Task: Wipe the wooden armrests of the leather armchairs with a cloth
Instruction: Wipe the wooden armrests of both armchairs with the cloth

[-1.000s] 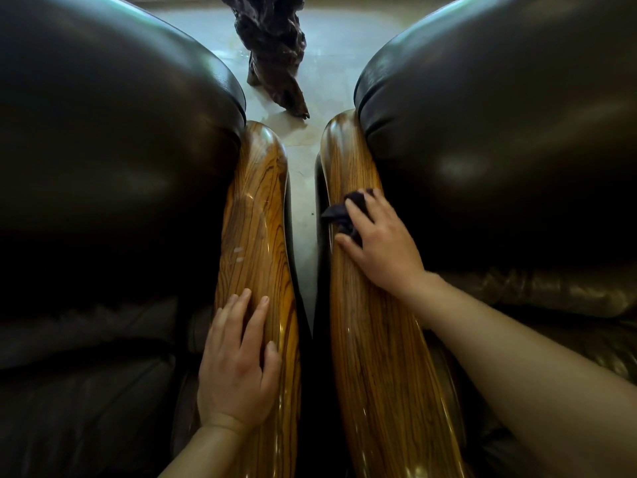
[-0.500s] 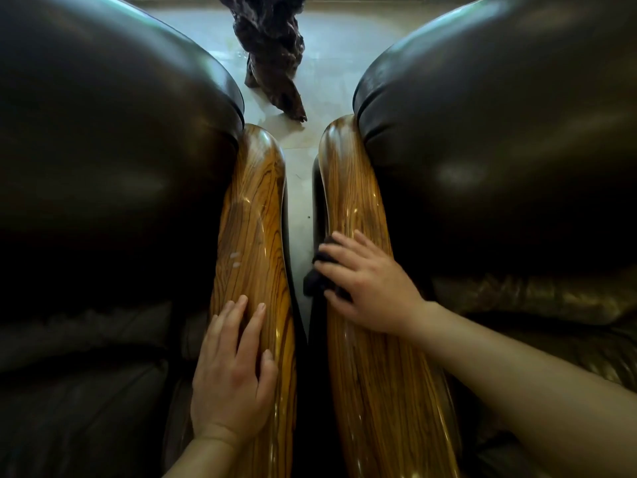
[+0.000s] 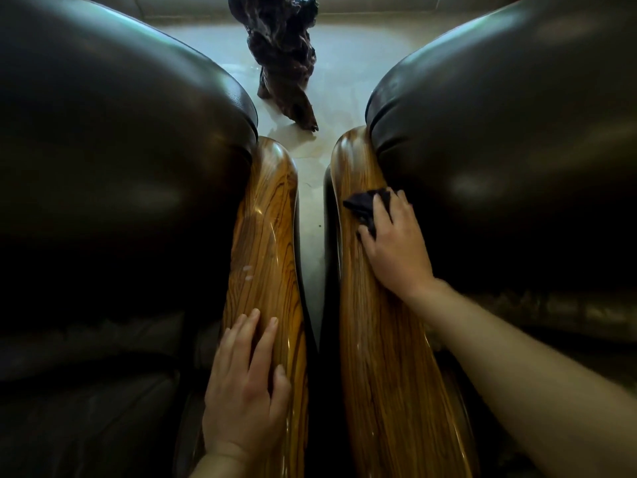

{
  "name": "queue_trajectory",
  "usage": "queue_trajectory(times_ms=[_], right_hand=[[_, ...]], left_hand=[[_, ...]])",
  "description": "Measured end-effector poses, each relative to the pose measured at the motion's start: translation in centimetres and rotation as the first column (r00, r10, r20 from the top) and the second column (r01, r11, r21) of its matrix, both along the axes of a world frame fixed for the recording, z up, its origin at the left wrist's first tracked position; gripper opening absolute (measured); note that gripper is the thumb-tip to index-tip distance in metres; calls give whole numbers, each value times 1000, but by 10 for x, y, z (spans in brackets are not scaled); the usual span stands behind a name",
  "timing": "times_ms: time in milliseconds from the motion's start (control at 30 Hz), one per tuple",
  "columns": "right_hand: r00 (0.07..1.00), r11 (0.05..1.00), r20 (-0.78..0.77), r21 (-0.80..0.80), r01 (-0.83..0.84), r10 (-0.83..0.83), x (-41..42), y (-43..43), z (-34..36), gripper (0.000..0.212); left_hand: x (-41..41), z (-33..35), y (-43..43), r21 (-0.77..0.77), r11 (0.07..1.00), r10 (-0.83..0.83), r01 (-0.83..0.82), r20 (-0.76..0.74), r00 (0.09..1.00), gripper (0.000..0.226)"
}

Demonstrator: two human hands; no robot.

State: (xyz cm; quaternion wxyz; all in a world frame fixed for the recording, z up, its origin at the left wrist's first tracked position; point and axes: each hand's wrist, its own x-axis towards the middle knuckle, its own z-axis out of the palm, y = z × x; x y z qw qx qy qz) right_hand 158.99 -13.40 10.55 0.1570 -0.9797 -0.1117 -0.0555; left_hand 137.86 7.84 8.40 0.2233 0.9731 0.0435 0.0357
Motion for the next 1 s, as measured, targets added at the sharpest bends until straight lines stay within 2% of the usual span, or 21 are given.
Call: queue_trajectory(times_ms=[100,167,300,400,600,733,800,900,933,1000], right_hand=[[990,990,-33,18,-138,138,-64,-13,-6,62],[976,978,-66,-15,-210,208,-72,-24,-7,64],[992,998,-102,10,-67,68,-33,-18,0,65],[994,996,-66,35,-87,90,-49,-9,-4,63],[964,964,-19,-20,-264,264,-171,-44,-28,61],[865,861,-27,-81,-502,502,-220,-78,-43,63],[893,891,-40,-62,-451,449,-202,-78,-39,62],[992,994,-55,-2,-113,113,-147,-46,-22,61],[996,1000,-87,9,-21,21,-131,-33,-16,63],[992,998,-111,-4,60,-61,-115,-15,-11,67]], left_hand=[[-1,1,-1,4,1000,8,-8,4,1000,59],[-1,2,-1,-1,1000,12,-12,0,1000,60],[-3,3,-2,-6,1000,2,-2,-6,1000,59],[-2,3,-2,-7,1000,11,-12,-2,1000,59],[-6,3,-2,-14,1000,0,0,24,1000,59],[-6,3,-3,-20,1000,-1,2,27,1000,59],[-7,2,-3,-12,1000,-12,13,36,999,59],[-9,1,-2,1,1000,-9,9,53,999,59],[-9,1,-2,9,1000,-10,10,52,999,59],[-9,1,-2,26,1000,-8,6,50,999,58]])
